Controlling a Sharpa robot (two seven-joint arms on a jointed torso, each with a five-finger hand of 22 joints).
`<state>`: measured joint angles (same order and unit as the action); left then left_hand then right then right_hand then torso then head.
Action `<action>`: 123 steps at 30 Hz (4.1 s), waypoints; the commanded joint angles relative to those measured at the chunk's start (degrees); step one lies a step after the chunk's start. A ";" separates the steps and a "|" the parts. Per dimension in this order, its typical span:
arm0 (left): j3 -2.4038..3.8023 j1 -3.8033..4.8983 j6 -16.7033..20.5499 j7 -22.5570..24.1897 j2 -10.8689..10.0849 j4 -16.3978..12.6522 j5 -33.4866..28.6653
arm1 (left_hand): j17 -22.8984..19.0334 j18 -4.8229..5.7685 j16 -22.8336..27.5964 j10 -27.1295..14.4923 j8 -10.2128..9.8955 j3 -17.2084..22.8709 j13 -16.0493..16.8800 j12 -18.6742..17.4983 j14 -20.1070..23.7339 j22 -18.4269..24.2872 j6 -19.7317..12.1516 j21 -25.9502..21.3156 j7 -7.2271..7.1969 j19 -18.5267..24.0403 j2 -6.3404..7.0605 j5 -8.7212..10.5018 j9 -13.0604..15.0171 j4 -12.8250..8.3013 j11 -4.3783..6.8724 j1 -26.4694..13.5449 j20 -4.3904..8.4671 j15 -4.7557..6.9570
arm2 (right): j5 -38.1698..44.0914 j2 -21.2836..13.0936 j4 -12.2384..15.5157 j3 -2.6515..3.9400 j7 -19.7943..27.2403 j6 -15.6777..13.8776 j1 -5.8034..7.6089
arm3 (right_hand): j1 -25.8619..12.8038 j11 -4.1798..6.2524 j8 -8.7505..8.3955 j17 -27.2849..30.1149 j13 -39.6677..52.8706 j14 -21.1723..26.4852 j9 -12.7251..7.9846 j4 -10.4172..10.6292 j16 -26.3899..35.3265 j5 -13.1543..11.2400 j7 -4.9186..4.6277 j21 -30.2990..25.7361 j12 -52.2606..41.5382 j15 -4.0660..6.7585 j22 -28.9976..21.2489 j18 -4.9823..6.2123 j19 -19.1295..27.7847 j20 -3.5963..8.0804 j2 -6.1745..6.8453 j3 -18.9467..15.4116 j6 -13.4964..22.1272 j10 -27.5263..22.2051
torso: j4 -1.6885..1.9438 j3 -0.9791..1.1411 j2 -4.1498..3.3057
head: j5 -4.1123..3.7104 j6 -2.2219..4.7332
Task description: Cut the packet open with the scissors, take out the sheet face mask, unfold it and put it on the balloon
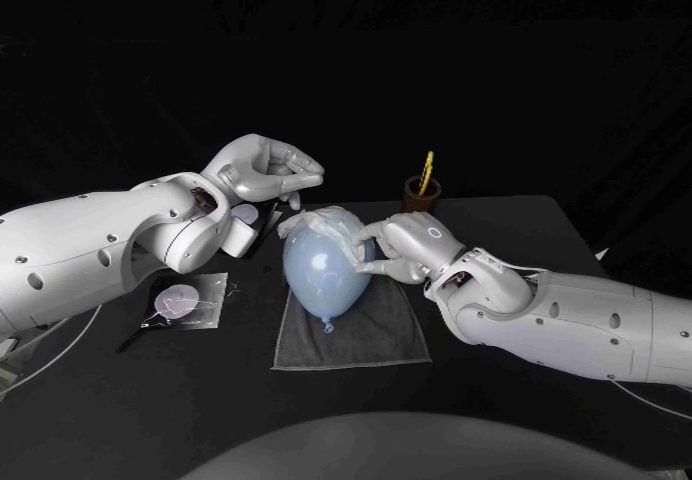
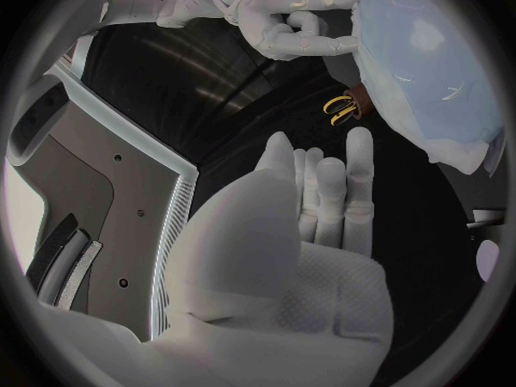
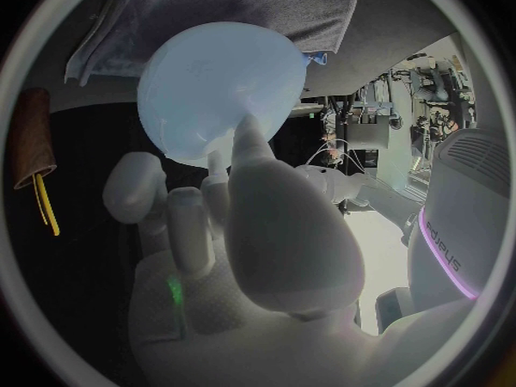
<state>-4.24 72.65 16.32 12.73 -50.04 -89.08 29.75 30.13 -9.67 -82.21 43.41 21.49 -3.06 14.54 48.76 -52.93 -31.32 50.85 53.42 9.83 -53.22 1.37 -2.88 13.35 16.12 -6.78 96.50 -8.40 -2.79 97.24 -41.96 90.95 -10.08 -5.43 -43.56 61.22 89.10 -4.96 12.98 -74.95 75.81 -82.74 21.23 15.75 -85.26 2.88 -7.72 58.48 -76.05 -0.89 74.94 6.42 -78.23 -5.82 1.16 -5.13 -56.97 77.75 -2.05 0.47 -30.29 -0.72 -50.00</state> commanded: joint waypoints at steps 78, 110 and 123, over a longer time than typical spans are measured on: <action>-0.08 -0.08 -3.70 4.87 -2.10 3.42 -12.30 | 1.22 -0.83 0.06 -0.52 -0.85 0.93 -0.18 -0.44 -0.97 -0.31 -0.73 0.65 0.37 0.46 -0.22 0.07 -0.23 0.44 -0.19 0.56 -0.32 -0.67 | -65.32 -30.80 21.27 -0.83 -2.28 59.07 28.11 | -20.41 11.57 54.95 -15.05 14.19 -7.26 52.35 -1.88 -4.74 14.98 10.94 23.08 -13.95 9.98 12.69 -4.73 -10.01 8.35 -1.60 31.25 -12.42 12.25 | -0.29 -0.87 1.55 | 3.29 5.23; -0.08 -0.03 -3.41 5.51 -0.69 4.73 -15.65 | 1.38 -0.85 0.00 -0.45 -0.98 1.08 -0.21 -0.42 -1.17 -0.36 -0.84 0.77 0.37 0.39 -0.27 0.06 -0.26 0.39 -0.18 0.41 -0.36 -0.69 | -67.84 6.30 -4.75 -1.68 -6.16 47.54 14.96 | -32.08 12.14 60.85 -15.05 14.19 -7.26 60.36 -11.41 -4.74 21.41 11.52 25.54 -13.95 10.58 13.44 -5.20 -10.55 9.07 -3.13 45.41 -18.32 12.25 | -0.24 -1.12 1.31 | 4.70 5.08; -0.08 -0.04 -3.77 5.48 -0.56 4.69 -15.18 | 1.27 -0.86 0.02 -0.46 -1.01 1.20 -0.22 -0.42 -1.12 -0.39 -0.86 0.81 0.36 0.38 -0.30 0.06 -0.26 0.32 -0.16 0.54 -0.36 -0.68 | -65.14 -3.20 2.74 -1.63 1.91 42.12 15.02 | -33.95 11.37 53.87 -15.05 14.19 -7.26 57.94 -12.29 -4.74 13.73 10.69 20.30 -13.95 9.93 12.01 -4.19 -9.23 8.51 -2.44 44.60 -12.58 12.25 | -0.19 -1.21 1.31 | 4.20 6.00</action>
<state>-4.37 72.61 13.59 17.25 -50.67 -84.36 14.49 31.44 -9.87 -82.20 43.23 20.71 -2.10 14.41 48.54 -53.65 -31.65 50.45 53.85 10.23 -53.02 1.13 -2.87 13.16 16.43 -6.97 96.74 -8.61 -3.49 30.51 -45.02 93.31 -11.76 -8.95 2.48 76.19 55.29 6.83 67.50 -74.92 74.92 -83.76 75.25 6.33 -89.79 17.29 -0.17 79.11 -89.69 9.14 74.95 1.64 -83.96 3.06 -1.33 36.84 -62.62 84.03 -2.27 -0.76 -29.03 3.48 -44.12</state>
